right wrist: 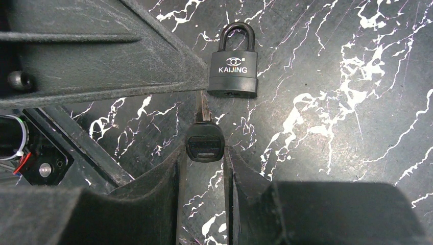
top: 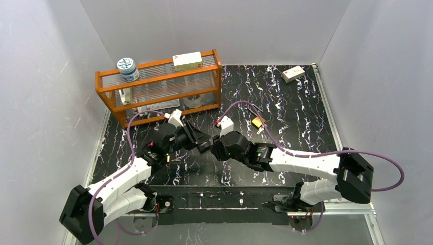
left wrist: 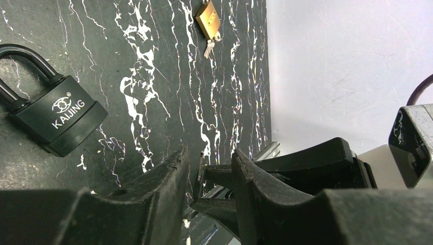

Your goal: Unlock with the key

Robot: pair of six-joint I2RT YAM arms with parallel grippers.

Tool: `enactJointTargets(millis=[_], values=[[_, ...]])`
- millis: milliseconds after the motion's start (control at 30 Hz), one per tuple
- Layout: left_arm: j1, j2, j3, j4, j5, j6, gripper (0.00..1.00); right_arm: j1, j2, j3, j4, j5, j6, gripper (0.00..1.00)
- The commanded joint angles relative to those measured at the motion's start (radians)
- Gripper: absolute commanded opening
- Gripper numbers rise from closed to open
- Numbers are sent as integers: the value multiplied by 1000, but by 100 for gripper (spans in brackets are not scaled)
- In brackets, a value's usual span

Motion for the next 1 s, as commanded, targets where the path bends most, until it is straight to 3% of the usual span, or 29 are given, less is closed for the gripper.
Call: enactJointTargets(millis=[0, 400, 633, 700, 800, 967], values=[[5, 5, -14, 22, 21, 16, 32, -1, -20, 25, 57, 22, 10, 27], [3, 38, -14, 48, 46, 10, 24, -6, -37, 16, 71, 10, 20, 27], [3, 38, -8, 70, 44, 13, 5, -22, -39, 13, 60, 7, 56, 31], [3, 38, 10, 59, 36, 26, 0, -30, -52, 8, 60, 4, 66, 40], [3, 37, 52, 19, 10, 64, 0, -61, -90, -11, 73, -36, 84, 63], [4, 56, 142, 0, 18, 125, 0, -218, -226, -89, 199, -321, 150, 83]])
